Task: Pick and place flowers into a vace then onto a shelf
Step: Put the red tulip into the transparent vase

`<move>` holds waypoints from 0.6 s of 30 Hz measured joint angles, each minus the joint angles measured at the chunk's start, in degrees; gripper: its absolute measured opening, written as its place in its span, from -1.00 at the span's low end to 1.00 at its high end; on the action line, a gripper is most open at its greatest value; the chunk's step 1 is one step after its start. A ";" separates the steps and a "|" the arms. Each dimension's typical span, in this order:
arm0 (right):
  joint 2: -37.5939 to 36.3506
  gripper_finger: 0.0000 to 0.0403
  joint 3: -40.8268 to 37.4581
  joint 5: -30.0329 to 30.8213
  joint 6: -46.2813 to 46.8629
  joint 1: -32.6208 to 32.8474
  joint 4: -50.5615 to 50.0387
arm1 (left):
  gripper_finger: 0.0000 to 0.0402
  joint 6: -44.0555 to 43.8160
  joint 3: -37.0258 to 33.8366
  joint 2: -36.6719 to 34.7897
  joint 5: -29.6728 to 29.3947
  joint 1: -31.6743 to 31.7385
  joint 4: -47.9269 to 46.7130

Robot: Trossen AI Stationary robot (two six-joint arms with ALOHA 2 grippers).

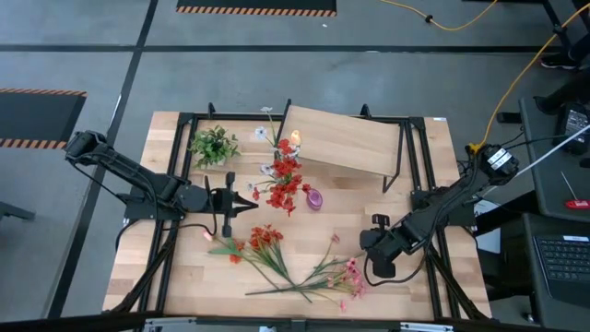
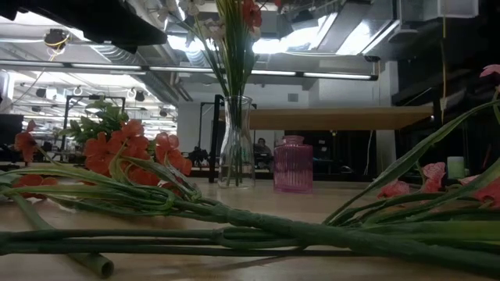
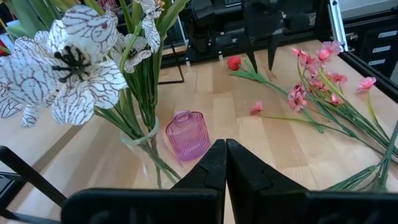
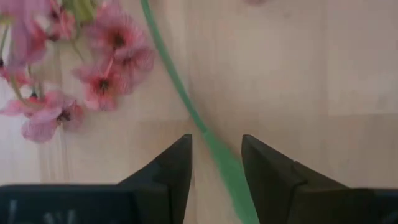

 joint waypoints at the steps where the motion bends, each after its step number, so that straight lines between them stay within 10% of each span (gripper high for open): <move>1: 0.00 -0.29 -0.20 -0.29 0.04 0.00 0.24 | -0.99 0.01 0.00 0.00 0.01 0.00 0.01; 18: 7.85 -0.29 -0.71 -2.61 -2.80 0.00 2.80 | -0.99 0.04 0.00 0.00 0.07 0.00 -0.42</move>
